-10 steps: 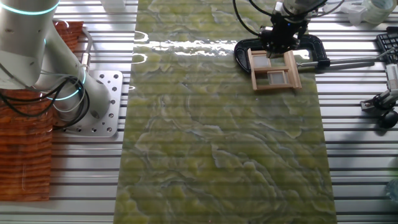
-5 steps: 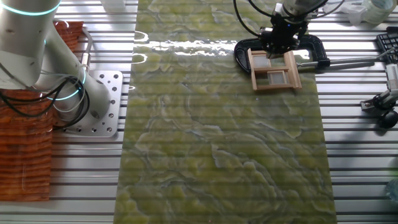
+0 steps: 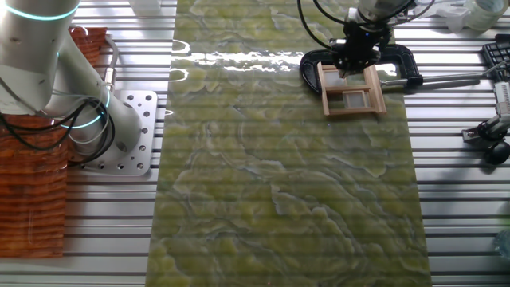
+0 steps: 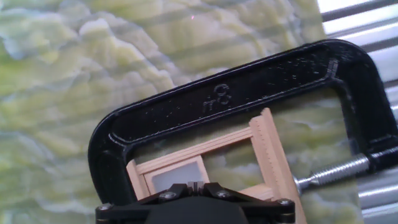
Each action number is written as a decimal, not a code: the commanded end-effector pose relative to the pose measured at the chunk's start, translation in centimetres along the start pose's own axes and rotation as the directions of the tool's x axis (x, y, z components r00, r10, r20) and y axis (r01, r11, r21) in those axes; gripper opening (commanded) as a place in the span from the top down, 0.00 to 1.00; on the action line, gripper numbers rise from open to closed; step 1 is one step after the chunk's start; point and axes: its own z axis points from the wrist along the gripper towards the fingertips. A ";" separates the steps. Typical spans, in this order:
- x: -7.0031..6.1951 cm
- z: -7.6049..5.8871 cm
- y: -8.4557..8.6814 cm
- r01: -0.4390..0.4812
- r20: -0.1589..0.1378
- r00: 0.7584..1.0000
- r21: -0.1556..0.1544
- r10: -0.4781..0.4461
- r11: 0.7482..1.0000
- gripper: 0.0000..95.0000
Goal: Close a sliding window
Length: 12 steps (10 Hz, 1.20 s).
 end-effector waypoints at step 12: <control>-0.1 0.0 0.1 0.085 0.013 0.996 0.002 -0.086 0.996 1.00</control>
